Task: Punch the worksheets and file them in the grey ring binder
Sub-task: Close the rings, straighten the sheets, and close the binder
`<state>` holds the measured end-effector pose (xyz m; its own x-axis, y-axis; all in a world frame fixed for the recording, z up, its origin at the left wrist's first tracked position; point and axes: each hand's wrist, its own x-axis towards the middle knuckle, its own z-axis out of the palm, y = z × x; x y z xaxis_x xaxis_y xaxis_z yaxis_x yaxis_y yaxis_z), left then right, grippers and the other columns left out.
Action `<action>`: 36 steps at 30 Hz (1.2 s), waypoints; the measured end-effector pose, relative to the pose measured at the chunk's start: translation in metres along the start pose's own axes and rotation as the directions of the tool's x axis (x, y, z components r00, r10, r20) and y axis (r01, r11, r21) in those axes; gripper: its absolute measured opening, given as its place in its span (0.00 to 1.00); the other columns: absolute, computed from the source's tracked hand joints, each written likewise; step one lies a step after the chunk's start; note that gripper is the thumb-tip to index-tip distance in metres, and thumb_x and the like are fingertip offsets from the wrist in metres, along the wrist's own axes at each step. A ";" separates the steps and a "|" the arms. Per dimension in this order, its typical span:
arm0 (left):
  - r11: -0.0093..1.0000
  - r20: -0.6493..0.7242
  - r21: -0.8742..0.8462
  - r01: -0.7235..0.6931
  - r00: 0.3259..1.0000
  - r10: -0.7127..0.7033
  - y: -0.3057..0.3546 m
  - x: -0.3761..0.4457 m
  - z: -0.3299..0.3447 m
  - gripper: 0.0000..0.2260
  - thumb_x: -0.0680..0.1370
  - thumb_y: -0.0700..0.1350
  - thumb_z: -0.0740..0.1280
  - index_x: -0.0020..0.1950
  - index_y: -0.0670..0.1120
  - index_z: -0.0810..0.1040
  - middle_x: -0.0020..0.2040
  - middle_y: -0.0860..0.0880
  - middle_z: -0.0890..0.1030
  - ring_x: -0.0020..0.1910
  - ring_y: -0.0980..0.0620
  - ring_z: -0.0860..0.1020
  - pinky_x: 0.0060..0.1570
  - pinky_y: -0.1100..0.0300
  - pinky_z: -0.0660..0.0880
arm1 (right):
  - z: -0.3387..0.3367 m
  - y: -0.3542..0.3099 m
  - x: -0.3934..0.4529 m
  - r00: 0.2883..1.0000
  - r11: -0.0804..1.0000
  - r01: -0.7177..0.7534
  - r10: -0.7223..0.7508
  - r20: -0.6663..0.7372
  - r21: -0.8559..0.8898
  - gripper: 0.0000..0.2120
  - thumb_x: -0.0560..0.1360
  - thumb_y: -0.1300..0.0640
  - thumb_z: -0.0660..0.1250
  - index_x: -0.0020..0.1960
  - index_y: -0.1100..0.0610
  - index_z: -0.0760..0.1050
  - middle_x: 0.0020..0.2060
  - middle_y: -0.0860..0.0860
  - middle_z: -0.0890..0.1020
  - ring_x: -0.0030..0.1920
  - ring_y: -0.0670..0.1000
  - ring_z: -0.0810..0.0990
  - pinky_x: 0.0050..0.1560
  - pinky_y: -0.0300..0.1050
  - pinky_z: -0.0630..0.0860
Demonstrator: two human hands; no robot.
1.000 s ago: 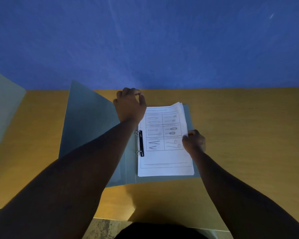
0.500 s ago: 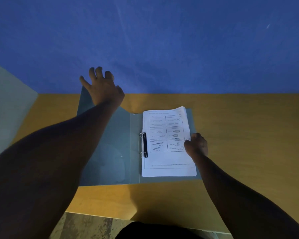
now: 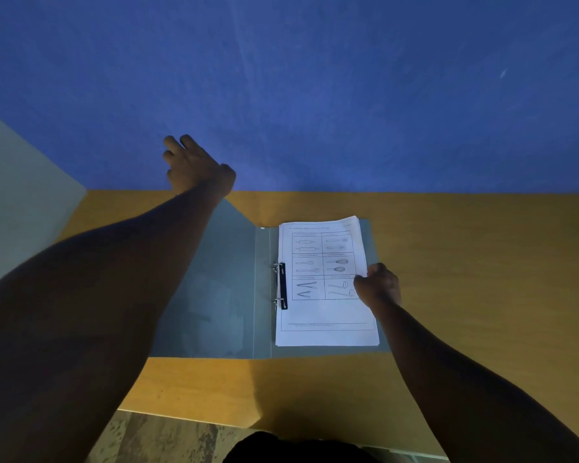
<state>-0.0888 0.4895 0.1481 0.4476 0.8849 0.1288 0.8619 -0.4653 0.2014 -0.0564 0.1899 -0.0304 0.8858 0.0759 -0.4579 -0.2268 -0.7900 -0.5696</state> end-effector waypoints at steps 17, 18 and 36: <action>0.949 0.151 -0.315 0.000 0.987 0.050 0.060 -0.021 -0.019 0.25 0.73 0.48 0.67 0.68 0.43 0.68 0.65 0.45 0.75 0.62 0.43 0.77 0.57 0.52 0.76 | -0.025 0.007 0.002 0.997 0.998 -0.048 0.044 0.065 0.047 0.17 0.72 0.56 0.62 0.59 0.55 0.77 0.55 0.54 0.81 0.53 0.56 0.79 0.48 0.39 0.71; 0.946 0.166 -0.323 -0.002 0.984 0.059 0.063 -0.023 -0.018 0.25 0.72 0.47 0.66 0.68 0.43 0.68 0.64 0.46 0.76 0.62 0.43 0.77 0.56 0.51 0.77 | -0.026 0.007 0.002 0.996 0.997 -0.053 0.050 0.069 0.053 0.17 0.72 0.55 0.63 0.60 0.55 0.77 0.56 0.54 0.82 0.55 0.56 0.79 0.50 0.39 0.72; 0.892 0.280 -0.450 -0.032 0.944 0.175 0.100 -0.086 0.029 0.22 0.72 0.52 0.67 0.65 0.48 0.74 0.61 0.49 0.78 0.59 0.47 0.78 0.55 0.55 0.76 | -0.035 0.027 0.004 0.987 0.965 -0.100 0.066 0.146 0.242 0.06 0.72 0.55 0.65 0.39 0.54 0.79 0.41 0.54 0.86 0.46 0.57 0.84 0.52 0.52 0.80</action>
<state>-0.0341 0.3674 0.1293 0.6397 0.7599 -0.1151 0.6478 -0.4526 0.6128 -0.0449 0.1475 -0.0242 0.8001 0.1119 -0.5893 -0.4058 -0.6225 -0.6692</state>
